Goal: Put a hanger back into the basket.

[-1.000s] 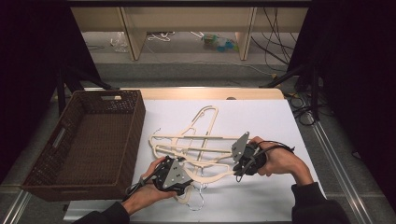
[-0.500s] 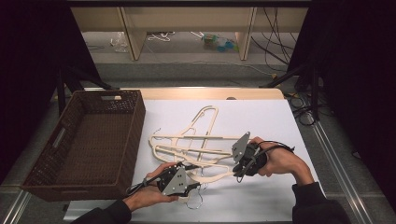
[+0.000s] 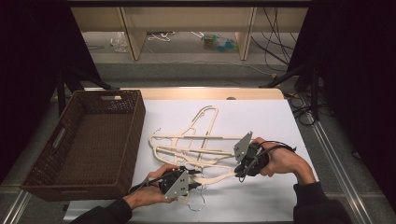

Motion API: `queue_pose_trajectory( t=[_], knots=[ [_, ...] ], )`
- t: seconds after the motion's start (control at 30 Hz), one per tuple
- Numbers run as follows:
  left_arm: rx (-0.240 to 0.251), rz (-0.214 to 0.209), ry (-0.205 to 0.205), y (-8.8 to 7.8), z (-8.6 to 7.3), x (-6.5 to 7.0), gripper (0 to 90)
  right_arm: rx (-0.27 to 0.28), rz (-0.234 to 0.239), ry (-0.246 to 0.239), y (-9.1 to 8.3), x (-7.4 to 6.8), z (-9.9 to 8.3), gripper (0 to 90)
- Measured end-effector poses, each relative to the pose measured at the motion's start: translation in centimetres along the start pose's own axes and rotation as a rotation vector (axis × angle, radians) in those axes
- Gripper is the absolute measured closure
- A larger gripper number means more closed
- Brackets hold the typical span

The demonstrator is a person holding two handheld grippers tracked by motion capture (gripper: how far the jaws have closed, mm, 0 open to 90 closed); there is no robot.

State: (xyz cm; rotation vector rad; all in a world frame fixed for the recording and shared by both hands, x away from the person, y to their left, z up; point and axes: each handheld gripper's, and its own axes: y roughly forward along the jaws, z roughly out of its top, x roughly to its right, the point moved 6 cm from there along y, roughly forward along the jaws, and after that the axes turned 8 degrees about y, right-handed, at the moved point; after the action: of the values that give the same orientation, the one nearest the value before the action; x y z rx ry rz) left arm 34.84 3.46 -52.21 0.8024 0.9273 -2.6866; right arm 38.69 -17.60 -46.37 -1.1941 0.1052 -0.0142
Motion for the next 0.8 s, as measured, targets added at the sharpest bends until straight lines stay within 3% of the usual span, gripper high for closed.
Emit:
queue_pose_trajectory(
  t=[0.3, 0.57, 0.63, 0.7, 0.73, 0.77, 0.8],
  knots=[
    [0.002, 0.0, 0.087, -0.4, 0.8, 0.0, 71.5, 0.007, 0.003, 0.008, 0.0, 0.1, -0.3, 79.6],
    [0.02, -0.008, 0.159, -1.3, 2.4, -1.1, 79.5, 0.026, 0.004, 0.02, -0.1, 0.5, -0.8, 78.9],
    [0.012, -0.005, 0.187, -1.4, 2.8, -1.6, 81.7, 0.033, -0.013, 0.037, -0.2, 0.8, -0.9, 76.3],
    [0.02, 0.005, 0.186, -1.5, 3.3, -2.3, 83.6, 0.069, -0.068, 0.066, -1.0, 1.3, -1.1, 66.1],
    [0.02, 0.005, 0.186, -1.5, 3.3, -2.3, 84.0, 0.069, -0.068, 0.066, -1.0, 1.3, -1.1, 66.1],
    [0.019, 0.016, 0.187, -1.5, 3.5, -2.7, 84.0, 0.091, -0.078, 0.082, -1.5, 1.4, -1.1, 64.4],
    [0.027, 0.023, 0.179, -1.6, 3.7, -3.3, 85.0, 0.13, -0.122, 0.109, -2.6, 1.7, -1.2, 57.8]
  ],
)
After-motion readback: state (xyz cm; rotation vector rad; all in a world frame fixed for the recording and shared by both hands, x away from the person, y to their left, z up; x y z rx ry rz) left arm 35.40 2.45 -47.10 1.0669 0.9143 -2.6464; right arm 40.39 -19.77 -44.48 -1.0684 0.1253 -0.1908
